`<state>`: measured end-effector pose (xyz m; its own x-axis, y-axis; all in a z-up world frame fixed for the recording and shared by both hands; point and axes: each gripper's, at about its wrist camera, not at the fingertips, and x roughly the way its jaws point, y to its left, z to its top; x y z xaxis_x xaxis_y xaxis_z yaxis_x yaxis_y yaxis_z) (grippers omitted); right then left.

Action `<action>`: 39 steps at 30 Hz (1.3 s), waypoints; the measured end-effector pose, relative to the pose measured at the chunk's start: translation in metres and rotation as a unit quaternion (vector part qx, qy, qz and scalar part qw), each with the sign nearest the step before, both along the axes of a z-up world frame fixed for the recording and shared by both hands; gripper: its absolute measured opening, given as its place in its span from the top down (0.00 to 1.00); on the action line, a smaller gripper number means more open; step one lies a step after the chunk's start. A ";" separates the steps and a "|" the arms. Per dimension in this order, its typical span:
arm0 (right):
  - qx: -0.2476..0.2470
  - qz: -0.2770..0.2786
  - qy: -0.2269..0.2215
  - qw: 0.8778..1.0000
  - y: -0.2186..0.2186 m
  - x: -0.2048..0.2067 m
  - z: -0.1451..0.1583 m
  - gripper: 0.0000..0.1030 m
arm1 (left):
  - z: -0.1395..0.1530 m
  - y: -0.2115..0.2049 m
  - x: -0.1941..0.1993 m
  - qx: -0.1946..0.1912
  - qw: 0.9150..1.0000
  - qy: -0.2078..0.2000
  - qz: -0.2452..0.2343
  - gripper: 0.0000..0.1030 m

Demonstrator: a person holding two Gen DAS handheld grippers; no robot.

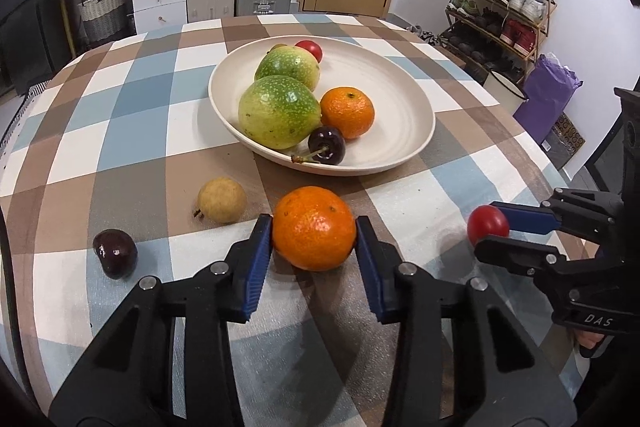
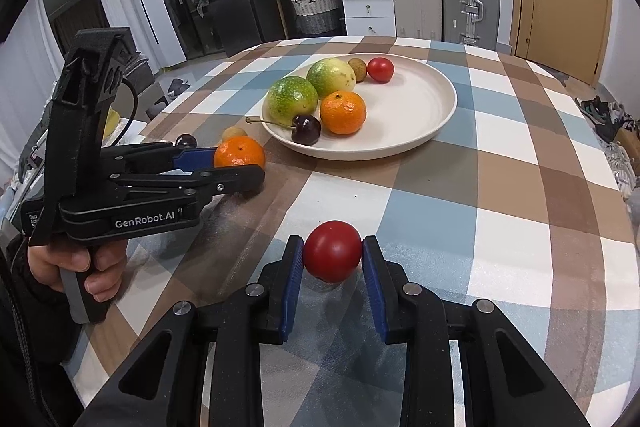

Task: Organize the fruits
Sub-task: 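Carry the tomato and tangerine over the plate and open both grippers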

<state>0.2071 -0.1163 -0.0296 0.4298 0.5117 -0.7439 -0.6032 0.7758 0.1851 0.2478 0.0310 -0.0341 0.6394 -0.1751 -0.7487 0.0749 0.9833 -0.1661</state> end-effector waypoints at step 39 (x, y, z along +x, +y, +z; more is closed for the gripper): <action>0.090 -0.050 -0.030 0.994 -0.034 0.046 0.045 0.71 | 0.069 0.000 0.010 0.009 0.997 -0.073 0.016 0.63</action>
<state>0.2534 -0.1498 0.0158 0.5256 0.5865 -0.6162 -0.5395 0.7899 0.2916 0.2578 0.0313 0.0351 0.7468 -0.1397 -0.6502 0.0654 0.9884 -0.1373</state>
